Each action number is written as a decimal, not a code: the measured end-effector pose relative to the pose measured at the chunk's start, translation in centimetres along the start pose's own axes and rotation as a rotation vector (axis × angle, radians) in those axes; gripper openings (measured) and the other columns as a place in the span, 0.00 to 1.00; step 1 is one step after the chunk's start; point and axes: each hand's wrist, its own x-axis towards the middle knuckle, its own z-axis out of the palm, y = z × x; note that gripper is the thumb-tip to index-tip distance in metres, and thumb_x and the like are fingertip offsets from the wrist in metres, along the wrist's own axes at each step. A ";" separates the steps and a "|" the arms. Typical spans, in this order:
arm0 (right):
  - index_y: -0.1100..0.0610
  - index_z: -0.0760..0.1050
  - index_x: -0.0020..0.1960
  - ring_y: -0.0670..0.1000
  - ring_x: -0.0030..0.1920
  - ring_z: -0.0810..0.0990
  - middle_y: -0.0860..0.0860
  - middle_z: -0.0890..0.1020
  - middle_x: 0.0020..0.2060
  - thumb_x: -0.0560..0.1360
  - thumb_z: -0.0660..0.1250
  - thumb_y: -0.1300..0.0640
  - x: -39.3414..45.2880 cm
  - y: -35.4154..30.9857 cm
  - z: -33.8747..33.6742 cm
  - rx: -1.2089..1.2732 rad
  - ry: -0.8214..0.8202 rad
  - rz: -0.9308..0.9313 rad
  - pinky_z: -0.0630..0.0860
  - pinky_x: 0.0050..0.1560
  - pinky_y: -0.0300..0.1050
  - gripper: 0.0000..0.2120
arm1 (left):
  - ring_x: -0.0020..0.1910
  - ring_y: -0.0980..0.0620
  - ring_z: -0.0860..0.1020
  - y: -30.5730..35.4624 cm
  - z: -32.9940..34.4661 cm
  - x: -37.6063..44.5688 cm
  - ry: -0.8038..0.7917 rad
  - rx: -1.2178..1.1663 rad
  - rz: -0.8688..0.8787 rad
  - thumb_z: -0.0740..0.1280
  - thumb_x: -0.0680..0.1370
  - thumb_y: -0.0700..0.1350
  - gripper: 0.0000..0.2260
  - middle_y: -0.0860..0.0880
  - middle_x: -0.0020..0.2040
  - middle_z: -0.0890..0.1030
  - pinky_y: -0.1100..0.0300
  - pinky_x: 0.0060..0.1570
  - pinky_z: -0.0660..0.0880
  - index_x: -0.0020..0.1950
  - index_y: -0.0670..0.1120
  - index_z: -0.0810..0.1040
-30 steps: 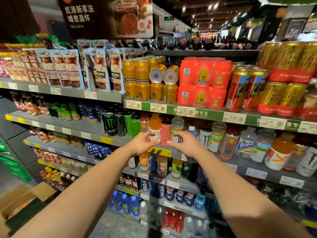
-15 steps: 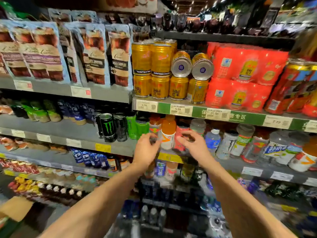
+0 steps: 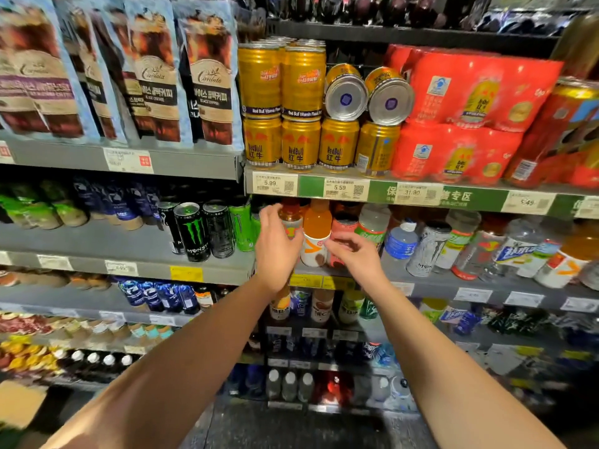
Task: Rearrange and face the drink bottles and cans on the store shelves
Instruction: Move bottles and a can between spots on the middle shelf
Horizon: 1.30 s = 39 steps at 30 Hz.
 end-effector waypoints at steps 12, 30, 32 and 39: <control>0.59 0.84 0.51 0.41 0.41 0.83 0.50 0.86 0.44 0.71 0.78 0.53 0.2 0.7 1.5 0.010 0.001 0.051 0.80 0.48 0.43 0.12 | 0.50 0.39 0.79 0.0 1.0 3.1 -0.129 0.203 -0.077 0.75 0.75 0.51 0.20 0.42 0.57 0.73 0.52 0.40 0.68 0.55 0.40 0.71; 0.64 0.82 0.52 0.38 0.39 0.82 0.51 0.85 0.42 0.75 0.74 0.58 -1.5 2.1 0.3 0.014 0.055 0.078 0.77 0.45 0.33 0.11 | 0.51 0.46 0.79 -3.2 2.5 0.2 -0.154 -0.010 -0.057 0.77 0.66 0.54 0.22 0.51 0.50 0.80 0.50 0.47 0.76 0.55 0.53 0.72; 0.64 0.82 0.52 0.38 0.38 0.81 0.51 0.85 0.41 0.75 0.73 0.58 -1.7 2.2 -0.2 0.012 0.063 0.083 0.76 0.43 0.32 0.10 | 0.50 0.47 0.79 -3.5 2.6 -0.2 -0.126 -0.058 -0.068 0.77 0.66 0.53 0.22 0.52 0.50 0.81 0.50 0.48 0.77 0.55 0.54 0.73; 0.62 0.83 0.52 0.37 0.38 0.81 0.50 0.84 0.42 0.75 0.73 0.58 -1.9 2.6 -3.1 -0.004 0.145 0.087 0.76 0.42 0.30 0.08 | 0.48 0.53 0.76 -3.0 1.7 -2.2 0.117 -0.244 -0.206 0.81 0.67 0.50 0.22 0.56 0.48 0.78 0.60 0.48 0.69 0.53 0.57 0.73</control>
